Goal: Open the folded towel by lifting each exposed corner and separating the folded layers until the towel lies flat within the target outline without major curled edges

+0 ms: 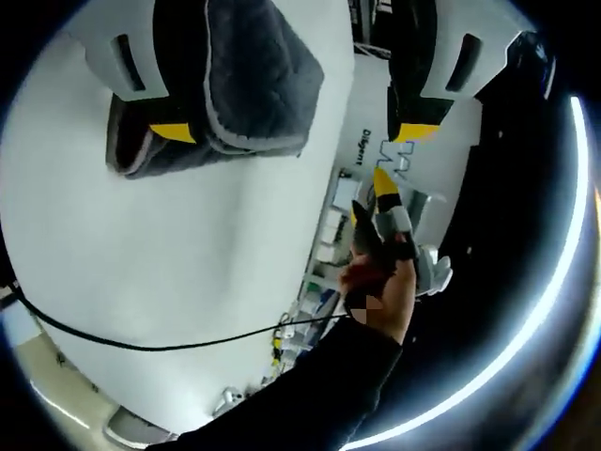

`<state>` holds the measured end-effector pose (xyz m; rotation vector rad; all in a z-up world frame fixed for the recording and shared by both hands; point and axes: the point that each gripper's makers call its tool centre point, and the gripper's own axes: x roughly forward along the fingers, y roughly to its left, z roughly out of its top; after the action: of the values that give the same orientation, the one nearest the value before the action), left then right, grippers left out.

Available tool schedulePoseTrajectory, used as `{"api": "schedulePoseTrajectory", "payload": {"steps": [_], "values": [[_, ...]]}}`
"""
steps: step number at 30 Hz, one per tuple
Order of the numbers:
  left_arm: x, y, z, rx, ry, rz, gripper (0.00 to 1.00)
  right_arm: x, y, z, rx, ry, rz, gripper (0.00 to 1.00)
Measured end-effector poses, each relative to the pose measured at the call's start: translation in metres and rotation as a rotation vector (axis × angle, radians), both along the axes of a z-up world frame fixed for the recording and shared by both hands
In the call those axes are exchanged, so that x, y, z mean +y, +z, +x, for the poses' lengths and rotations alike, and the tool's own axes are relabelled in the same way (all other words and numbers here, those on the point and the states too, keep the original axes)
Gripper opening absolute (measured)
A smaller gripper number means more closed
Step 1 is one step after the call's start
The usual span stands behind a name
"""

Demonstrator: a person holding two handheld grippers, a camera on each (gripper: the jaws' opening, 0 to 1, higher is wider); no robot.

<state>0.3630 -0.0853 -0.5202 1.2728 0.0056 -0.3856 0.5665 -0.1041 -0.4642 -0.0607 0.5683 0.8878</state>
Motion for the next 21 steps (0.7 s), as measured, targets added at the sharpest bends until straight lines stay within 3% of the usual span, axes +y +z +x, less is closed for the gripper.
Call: {"api": "schedulePoseTrajectory", "payload": {"steps": [4, 10, 16, 21], "values": [[0.000, -0.001, 0.000, -0.002, -0.002, 0.023, 0.71, 0.004, -0.014, 0.002, 0.033, 0.007, 0.003, 0.51], [0.001, -0.007, -0.002, 0.022, 0.007, 0.036, 0.59, 0.016, -0.021, 0.005, 0.126, 0.015, 0.078, 0.40], [0.002, -0.012, -0.003, 0.043, 0.008, 0.045, 0.51, 0.019, -0.032, 0.023, 0.239, -0.007, 0.137, 0.35], [0.002, -0.017, -0.005, 0.071, 0.009, 0.051, 0.44, 0.020, -0.052, 0.030, 0.292, -0.022, 0.130, 0.34]]}}
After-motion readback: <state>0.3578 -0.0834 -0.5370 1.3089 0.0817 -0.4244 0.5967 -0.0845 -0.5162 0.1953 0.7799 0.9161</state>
